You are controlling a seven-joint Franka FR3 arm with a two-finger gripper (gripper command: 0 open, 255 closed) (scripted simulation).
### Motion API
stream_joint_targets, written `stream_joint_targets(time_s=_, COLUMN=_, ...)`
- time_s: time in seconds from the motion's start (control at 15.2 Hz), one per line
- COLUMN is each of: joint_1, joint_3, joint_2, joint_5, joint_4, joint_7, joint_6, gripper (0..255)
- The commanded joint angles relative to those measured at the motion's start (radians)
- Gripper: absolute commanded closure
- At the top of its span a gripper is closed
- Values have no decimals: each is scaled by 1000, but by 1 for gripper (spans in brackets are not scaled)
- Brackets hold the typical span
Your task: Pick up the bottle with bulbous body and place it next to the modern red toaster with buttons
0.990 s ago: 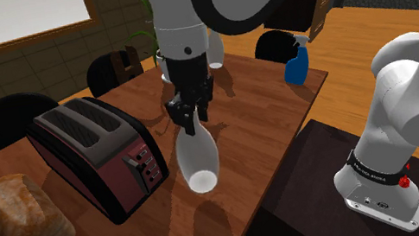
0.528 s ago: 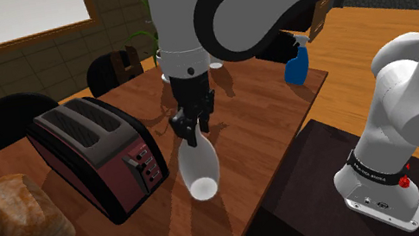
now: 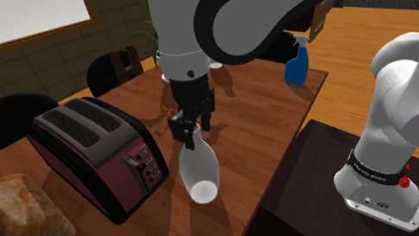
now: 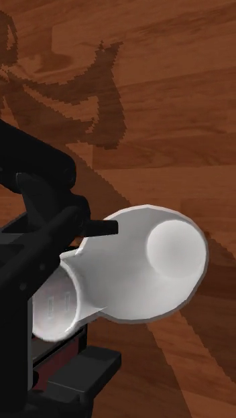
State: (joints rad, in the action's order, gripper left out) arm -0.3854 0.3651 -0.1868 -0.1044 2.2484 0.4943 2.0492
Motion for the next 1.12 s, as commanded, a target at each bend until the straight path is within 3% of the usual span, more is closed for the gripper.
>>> stream_joint_targets(time_s=0.0, joint_1=0, joint_3=0, joint_2=0, joint_5=0, joint_4=0, joint_7=0, joint_6=0, gripper=0)
stream_joint_targets(time_s=0.26, joint_1=0, joint_3=0, joint_2=0, joint_5=0, joint_4=0, joint_7=0, joint_6=0, gripper=0)
stream_joint_targets(time_s=0.53, joint_1=3, joint_3=-11, joint_2=-34, joint_5=-4, joint_4=-97, joint_7=-6, joint_6=-130, gripper=0)
stream_joint_targets(time_s=1.06, joint_1=3, joint_3=-11, joint_2=-34, joint_5=-4, joint_4=-97, joint_7=-6, joint_6=-130, gripper=0)
